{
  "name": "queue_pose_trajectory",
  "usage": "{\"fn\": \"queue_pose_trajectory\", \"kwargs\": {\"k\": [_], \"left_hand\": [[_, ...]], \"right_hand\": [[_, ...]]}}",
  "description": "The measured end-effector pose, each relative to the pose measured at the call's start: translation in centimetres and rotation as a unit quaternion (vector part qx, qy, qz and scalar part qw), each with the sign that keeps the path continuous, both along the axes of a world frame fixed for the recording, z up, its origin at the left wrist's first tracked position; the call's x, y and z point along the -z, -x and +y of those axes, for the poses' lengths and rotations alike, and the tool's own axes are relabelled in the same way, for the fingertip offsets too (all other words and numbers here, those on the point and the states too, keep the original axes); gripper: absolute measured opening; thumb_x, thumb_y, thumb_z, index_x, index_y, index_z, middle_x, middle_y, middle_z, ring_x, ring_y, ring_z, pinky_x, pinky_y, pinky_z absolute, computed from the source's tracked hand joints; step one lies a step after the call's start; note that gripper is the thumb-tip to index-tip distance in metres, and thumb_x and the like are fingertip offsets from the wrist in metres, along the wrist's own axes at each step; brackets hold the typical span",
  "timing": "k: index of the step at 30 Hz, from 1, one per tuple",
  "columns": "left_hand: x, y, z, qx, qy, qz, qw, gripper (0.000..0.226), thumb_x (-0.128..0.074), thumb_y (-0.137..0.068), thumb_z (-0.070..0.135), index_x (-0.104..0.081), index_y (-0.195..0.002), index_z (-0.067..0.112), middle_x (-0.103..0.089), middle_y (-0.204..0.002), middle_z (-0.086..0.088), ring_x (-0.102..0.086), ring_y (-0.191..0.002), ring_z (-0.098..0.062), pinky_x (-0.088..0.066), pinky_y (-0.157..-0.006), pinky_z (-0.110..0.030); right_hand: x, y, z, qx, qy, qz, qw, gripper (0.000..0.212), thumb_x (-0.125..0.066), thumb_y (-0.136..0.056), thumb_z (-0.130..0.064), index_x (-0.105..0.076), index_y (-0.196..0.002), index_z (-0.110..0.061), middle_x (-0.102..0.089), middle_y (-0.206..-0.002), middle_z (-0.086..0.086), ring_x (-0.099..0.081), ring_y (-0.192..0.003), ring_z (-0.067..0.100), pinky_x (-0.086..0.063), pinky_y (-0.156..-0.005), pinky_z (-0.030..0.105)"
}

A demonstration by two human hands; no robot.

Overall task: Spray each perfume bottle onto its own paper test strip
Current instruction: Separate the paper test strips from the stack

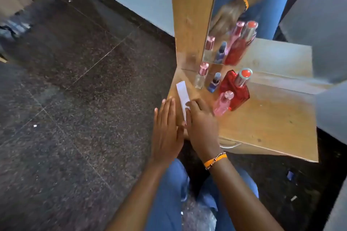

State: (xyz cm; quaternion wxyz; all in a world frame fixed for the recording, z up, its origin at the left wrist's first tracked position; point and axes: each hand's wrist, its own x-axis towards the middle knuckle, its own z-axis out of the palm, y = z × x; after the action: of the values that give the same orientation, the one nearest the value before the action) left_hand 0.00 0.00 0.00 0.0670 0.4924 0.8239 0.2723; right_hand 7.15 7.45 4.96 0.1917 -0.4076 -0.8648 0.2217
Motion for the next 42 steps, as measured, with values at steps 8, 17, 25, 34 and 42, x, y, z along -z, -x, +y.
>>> {"fn": "queue_pose_trajectory", "kwargs": {"k": [8, 17, 25, 34, 42], "left_hand": [[2.3, 0.0, 1.1, -0.018, -0.059, 0.07, 0.996, 0.05, -0.025, -0.096, 0.027, -0.037, -0.141, 0.009, -0.039, -0.149, -0.006, -0.031, -0.14, -0.022, -0.018, -0.115, -0.043], [2.1, 0.4, 0.7, 0.022, -0.026, 0.058, 0.998, 0.05, -0.032, -0.096, 0.024, -0.03, -0.145, 0.013, -0.032, -0.153, -0.002, -0.025, -0.142, -0.026, -0.015, -0.115, -0.051], [1.9, 0.3, 0.6, 0.02, -0.033, 0.047, 0.998, 0.05, -0.031, -0.097, 0.023, -0.027, -0.146, 0.012, -0.031, -0.153, -0.002, -0.023, -0.143, -0.025, -0.015, -0.115, -0.053], [1.9, 0.3, 0.6, 0.023, -0.034, 0.049, 0.998, 0.053, -0.021, -0.096, 0.029, -0.027, -0.146, 0.012, -0.033, -0.151, -0.003, -0.025, -0.141, -0.026, -0.016, -0.113, -0.054], [2.1, 0.4, 0.7, 0.025, -0.032, 0.054, 0.998, 0.048, -0.027, -0.097, 0.025, -0.031, -0.144, 0.014, -0.033, -0.151, -0.002, -0.024, -0.141, -0.026, -0.018, -0.114, -0.055]], "right_hand": [[3.3, 1.2, 1.1, 0.088, 0.02, 0.094, 0.991, 0.018, -0.066, -0.084, -0.014, -0.065, -0.1, -0.008, -0.066, -0.1, 0.011, -0.062, -0.089, 0.031, -0.05, -0.07, 0.039], [2.1, 1.5, 1.9, 0.158, 0.132, 0.151, 0.967, 0.011, -0.073, -0.074, -0.009, -0.071, -0.085, -0.012, -0.065, -0.074, -0.003, -0.061, -0.073, 0.012, -0.041, -0.058, 0.014], [1.5, 1.8, 1.6, 0.181, 0.11, 0.133, 0.968, 0.014, -0.071, -0.081, -0.01, -0.074, -0.095, -0.011, -0.075, -0.087, 0.006, -0.062, -0.075, 0.013, -0.038, -0.064, 0.019], [1.8, 2.0, 1.4, 0.177, 0.082, 0.122, 0.973, 0.006, -0.066, -0.083, -0.007, -0.072, -0.085, -0.007, -0.073, -0.083, 0.012, -0.067, -0.08, 0.024, -0.051, -0.069, 0.031], [1.7, 2.1, 0.8, 0.147, 0.004, 0.064, 0.987, 0.013, -0.056, -0.088, -0.008, -0.068, -0.086, -0.004, -0.071, -0.083, 0.017, -0.065, -0.079, 0.032, -0.046, -0.063, 0.031]]}}
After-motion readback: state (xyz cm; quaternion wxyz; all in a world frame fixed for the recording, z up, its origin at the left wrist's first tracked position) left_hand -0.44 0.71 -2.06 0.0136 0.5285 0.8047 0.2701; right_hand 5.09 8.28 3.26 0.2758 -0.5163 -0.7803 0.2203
